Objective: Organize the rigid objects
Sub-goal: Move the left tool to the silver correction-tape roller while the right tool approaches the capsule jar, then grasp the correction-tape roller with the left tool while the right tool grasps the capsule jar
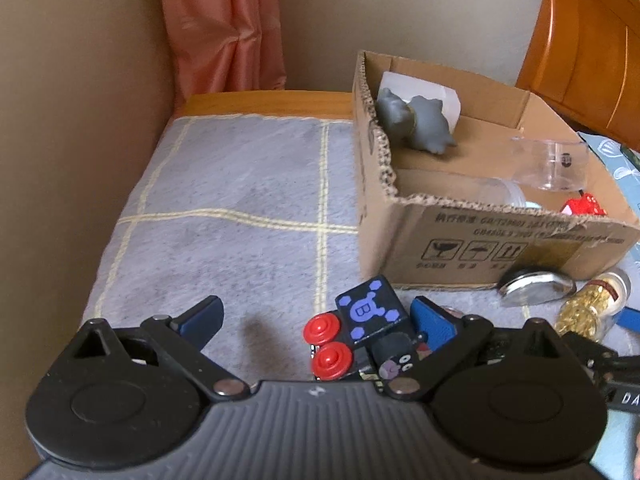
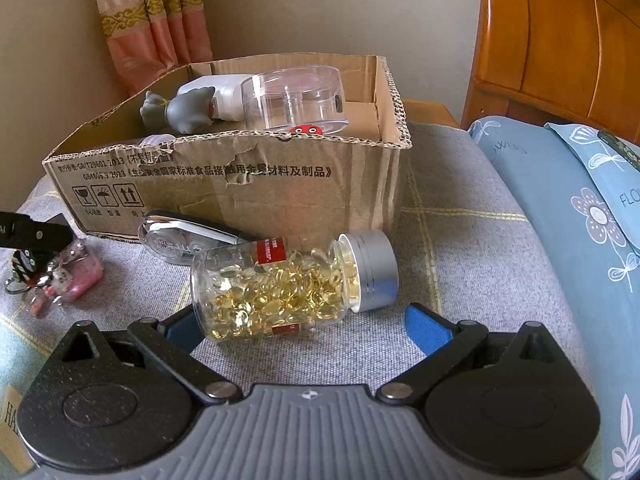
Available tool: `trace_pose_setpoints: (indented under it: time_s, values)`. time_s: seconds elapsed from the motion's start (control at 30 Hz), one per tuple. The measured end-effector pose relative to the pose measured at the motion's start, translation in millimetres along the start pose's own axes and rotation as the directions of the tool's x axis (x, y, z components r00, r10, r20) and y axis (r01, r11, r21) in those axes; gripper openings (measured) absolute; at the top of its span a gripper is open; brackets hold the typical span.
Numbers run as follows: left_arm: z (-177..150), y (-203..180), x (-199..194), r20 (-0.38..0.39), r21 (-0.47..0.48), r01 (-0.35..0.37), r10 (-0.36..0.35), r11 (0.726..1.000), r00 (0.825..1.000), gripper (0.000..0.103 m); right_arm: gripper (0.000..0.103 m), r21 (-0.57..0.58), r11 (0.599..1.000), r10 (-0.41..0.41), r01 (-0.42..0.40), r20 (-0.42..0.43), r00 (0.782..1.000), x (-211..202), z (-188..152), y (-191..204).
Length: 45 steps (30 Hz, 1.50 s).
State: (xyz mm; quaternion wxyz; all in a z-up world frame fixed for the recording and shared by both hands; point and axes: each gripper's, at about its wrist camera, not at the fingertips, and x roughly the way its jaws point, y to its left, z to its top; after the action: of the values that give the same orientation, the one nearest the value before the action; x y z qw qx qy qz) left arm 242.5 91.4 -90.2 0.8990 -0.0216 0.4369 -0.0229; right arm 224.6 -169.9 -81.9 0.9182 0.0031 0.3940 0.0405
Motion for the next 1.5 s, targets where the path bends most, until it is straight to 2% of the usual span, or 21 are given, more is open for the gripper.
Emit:
trace_pose_setpoints:
  time_s: [0.2, 0.53, 0.83, 1.1, 1.23, 1.5]
  values:
    - [-5.1, -5.0, -13.6, -0.001, 0.033, -0.014, 0.014, 0.999, 1.0, 0.099, 0.103, 0.002, 1.0, -0.003, 0.003, 0.006, 1.0, 1.2, 1.1, -3.1]
    - [-3.9, -51.2, -32.3, 0.05, 0.122, 0.049, -0.056, 0.991, 0.997, 0.099, 0.103, 0.029, 0.999, -0.041, 0.041, 0.022, 0.999, -0.5, -0.5, -26.1]
    - [-4.1, -100.8, -29.4, 0.055, 0.168, 0.076, -0.086, 0.983, 0.995, 0.099, 0.103, -0.076, 0.997, 0.009, -0.006, 0.04, 0.999, -4.0, -8.6, -42.0]
    - [-5.7, -129.6, -19.5, 0.075, 0.136, 0.067, -0.078, 0.988, 0.994, 0.099, 0.103, -0.136, 0.989, 0.063, -0.056, 0.044, 0.997, -9.4, -13.6, -52.6]
    - [-10.2, -143.7, -12.6, 0.093, 0.153, 0.054, -0.068, 0.987, 0.993, 0.099, 0.103, -0.157, 0.984, 0.088, -0.079, 0.047, 0.995, -11.7, -16.2, -55.0]
    - [-14.6, -154.2, 6.9, 0.076, 0.126, 0.05, -0.06, 0.991, 0.995, 0.099, 0.103, -0.177, 0.979, 0.111, -0.1, 0.055, 0.992, -14.6, -19.8, -57.3]
